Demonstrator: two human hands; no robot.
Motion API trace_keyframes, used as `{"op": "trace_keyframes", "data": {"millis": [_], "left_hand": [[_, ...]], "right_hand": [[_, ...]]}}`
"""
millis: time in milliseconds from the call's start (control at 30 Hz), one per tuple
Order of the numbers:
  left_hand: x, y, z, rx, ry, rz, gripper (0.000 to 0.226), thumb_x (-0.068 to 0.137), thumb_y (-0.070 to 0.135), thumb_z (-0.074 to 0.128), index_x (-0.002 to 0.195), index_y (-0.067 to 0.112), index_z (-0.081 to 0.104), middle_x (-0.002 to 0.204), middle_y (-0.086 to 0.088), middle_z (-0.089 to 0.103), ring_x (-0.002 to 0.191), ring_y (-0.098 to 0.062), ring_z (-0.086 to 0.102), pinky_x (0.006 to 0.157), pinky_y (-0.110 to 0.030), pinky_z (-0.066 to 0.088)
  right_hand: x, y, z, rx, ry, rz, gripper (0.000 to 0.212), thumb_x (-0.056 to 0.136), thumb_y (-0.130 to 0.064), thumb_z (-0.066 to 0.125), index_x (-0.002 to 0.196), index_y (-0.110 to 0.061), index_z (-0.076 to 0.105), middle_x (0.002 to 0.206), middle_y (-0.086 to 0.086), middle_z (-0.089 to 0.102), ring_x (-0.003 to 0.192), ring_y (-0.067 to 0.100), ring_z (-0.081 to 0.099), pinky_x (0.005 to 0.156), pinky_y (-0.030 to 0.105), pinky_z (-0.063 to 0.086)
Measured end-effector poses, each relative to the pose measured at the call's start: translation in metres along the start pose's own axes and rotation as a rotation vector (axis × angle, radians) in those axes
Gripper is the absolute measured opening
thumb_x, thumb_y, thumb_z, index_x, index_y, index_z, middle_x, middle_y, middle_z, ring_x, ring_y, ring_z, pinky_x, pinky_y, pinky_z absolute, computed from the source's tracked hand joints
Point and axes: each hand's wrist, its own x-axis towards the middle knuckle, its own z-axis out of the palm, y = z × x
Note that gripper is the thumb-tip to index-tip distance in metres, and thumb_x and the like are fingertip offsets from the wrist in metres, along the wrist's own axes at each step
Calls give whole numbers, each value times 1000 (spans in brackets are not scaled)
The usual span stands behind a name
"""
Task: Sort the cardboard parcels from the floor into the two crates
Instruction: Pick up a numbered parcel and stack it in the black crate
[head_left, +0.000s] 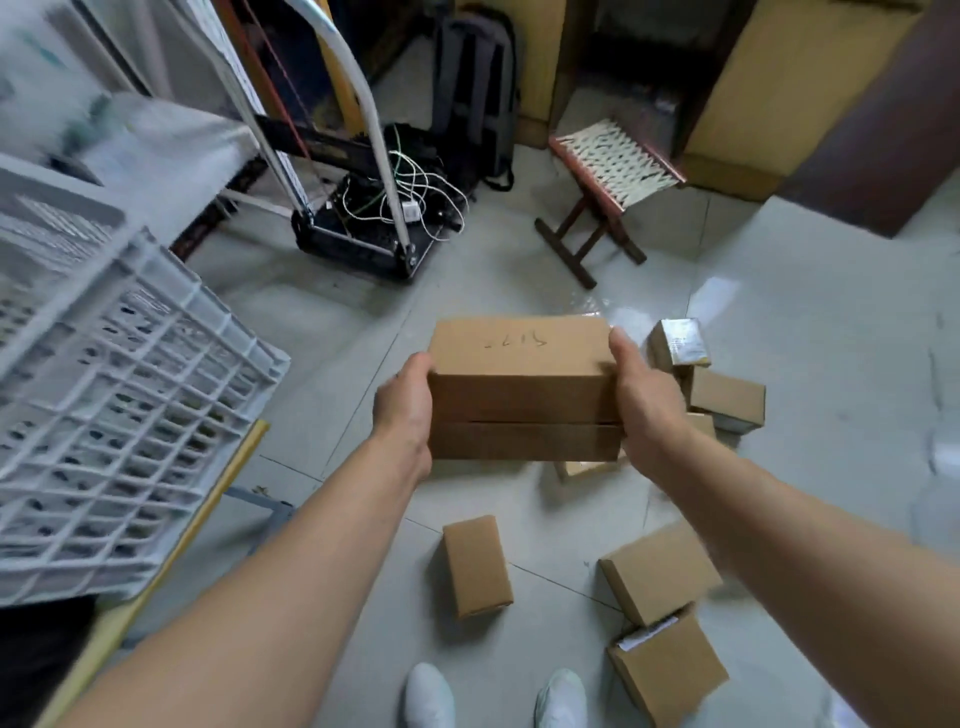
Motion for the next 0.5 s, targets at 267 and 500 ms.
{"op": "trace_keyframes", "data": {"millis": [267,500], "left_hand": [[-134,114,-37,-88,-48,190,25,88,15,42,64,19,37,53,5,44,50,-10,38,45,-20,32],[-206,159,-81,-127,-91,316,28,85,9,36,60,18,27,56,0,41,51,-13,41,48,-18,34]], "right_hand": [[-127,-119,-32,64,-65,-156,57,88,-61,48,121,-15,54,113,3,56,100,22,52,82,34,41],[-210,-162,-38,146,-121,-284,34,93,-49,50,98,-16,52,90,-2,54,89,18,53,80,34,45]]}}
